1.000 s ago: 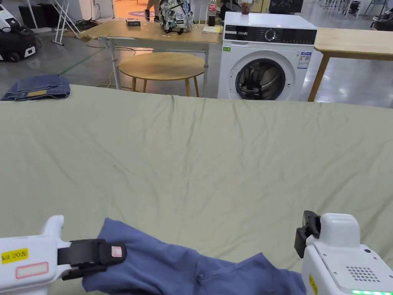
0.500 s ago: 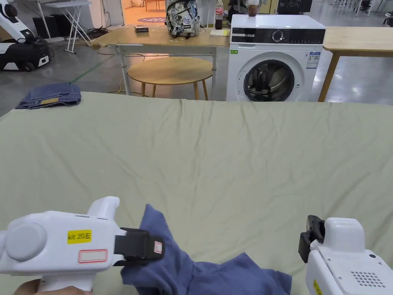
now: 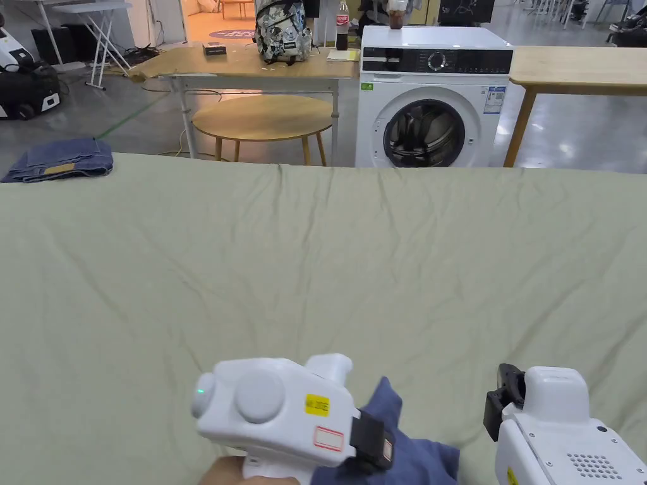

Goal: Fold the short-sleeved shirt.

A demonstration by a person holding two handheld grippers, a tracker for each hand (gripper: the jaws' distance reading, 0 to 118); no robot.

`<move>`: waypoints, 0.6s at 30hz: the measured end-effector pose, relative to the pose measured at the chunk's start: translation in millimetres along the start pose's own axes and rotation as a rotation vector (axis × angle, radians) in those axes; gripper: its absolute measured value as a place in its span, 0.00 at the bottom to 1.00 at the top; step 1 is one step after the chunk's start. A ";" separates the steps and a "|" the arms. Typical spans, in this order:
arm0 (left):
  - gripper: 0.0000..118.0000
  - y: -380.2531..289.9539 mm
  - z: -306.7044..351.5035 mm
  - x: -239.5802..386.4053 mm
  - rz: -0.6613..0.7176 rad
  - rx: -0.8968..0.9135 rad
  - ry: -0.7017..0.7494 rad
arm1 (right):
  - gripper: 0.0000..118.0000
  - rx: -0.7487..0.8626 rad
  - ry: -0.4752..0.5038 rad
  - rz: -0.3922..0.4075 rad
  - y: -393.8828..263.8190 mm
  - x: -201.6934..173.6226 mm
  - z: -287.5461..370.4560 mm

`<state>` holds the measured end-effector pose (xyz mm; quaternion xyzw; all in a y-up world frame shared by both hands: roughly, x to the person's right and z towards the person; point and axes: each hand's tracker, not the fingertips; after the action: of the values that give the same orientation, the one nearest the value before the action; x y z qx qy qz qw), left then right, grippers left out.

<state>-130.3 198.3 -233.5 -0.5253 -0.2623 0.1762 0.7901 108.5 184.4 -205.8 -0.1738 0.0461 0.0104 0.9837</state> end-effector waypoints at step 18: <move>0.55 -1.4 -23.1 1.2 0.041 0.064 -0.074 | 0.00 0.008 -0.037 -0.023 2.1 15.9 9.7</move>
<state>-115.6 181.4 -239.1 -0.4984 -0.2745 0.2199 0.7924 125.0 189.7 -198.9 -0.1700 0.0257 0.0019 0.9851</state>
